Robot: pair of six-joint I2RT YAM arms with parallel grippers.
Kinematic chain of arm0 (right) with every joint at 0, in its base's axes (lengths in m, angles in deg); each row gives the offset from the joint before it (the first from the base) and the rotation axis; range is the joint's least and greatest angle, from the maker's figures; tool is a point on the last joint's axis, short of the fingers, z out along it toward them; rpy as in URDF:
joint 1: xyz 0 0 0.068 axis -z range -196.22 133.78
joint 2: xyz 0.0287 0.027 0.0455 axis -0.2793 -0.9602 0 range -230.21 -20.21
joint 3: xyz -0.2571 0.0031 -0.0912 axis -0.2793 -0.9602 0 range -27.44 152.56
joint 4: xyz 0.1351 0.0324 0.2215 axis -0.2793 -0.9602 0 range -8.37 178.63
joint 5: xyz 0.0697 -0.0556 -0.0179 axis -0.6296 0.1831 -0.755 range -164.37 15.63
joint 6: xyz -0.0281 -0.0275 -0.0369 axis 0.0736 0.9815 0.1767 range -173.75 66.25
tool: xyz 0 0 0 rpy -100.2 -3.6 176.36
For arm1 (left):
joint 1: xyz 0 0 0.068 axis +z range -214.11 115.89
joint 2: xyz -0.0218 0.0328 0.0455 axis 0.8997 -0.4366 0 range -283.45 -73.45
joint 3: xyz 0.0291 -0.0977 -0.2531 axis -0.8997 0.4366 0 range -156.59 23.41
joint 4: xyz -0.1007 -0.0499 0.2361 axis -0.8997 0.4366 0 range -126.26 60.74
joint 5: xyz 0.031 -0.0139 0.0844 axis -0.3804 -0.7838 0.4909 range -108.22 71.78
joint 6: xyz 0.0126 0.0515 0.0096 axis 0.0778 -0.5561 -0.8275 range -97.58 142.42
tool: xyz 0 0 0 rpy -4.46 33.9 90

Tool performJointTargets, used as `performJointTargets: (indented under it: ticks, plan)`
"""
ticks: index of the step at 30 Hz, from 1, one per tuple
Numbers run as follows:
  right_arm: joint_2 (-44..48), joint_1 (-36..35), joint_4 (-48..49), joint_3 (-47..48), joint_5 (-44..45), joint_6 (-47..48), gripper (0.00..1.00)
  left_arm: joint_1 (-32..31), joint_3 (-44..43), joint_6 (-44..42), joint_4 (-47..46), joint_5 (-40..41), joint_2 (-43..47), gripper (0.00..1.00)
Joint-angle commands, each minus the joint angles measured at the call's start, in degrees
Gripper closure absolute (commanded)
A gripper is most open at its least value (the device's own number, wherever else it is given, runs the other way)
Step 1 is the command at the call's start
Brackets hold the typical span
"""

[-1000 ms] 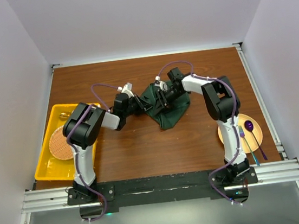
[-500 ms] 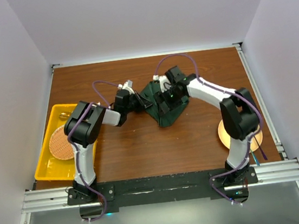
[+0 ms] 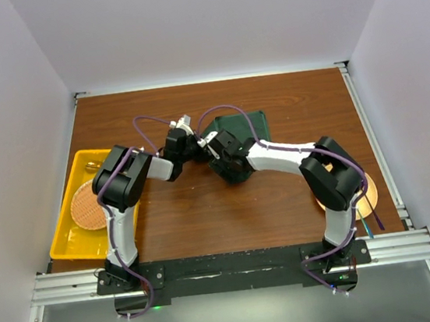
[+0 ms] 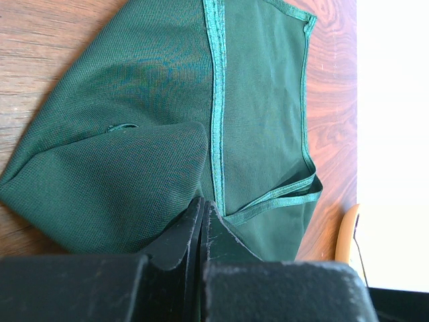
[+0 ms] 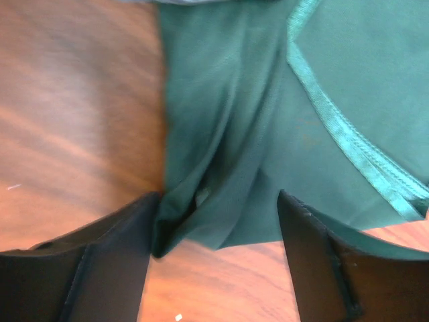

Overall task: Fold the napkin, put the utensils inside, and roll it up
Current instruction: Roll the napkin with the utensil

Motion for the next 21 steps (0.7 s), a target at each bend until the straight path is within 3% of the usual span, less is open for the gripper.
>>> performJointTargets:
  ticks: [1, 2, 7, 14, 21]
  plan:
    - [-0.6, -0.5, 1.4, 2.4, 7.5, -0.2, 0.38, 0.9, 0.4, -3.1, 8.6, 2.2, -3.2, 1.00]
    - [-0.5, -0.4, 0.8, 2.4, 7.0, -0.5, 0.44, 1.0, 0.3, -3.2, 8.8, 2.2, -3.2, 1.00]
    - [3.2, 0.7, 0.4, 1.8, 5.1, -3.0, 0.45, 1.2, 0.2, -3.6, 9.0, 1.9, -3.2, 1.00]
    - [4.8, 9.0, -0.1, 1.2, -5.6, -4.8, 0.50, 1.5, -0.1, -4.1, 9.3, 1.3, -3.3, 1.00]
    - [-1.1, 11.1, 0.0, 2.2, -10.7, -5.6, 0.78, 1.7, -0.4, -4.2, 9.4, 0.6, -3.7, 1.00]
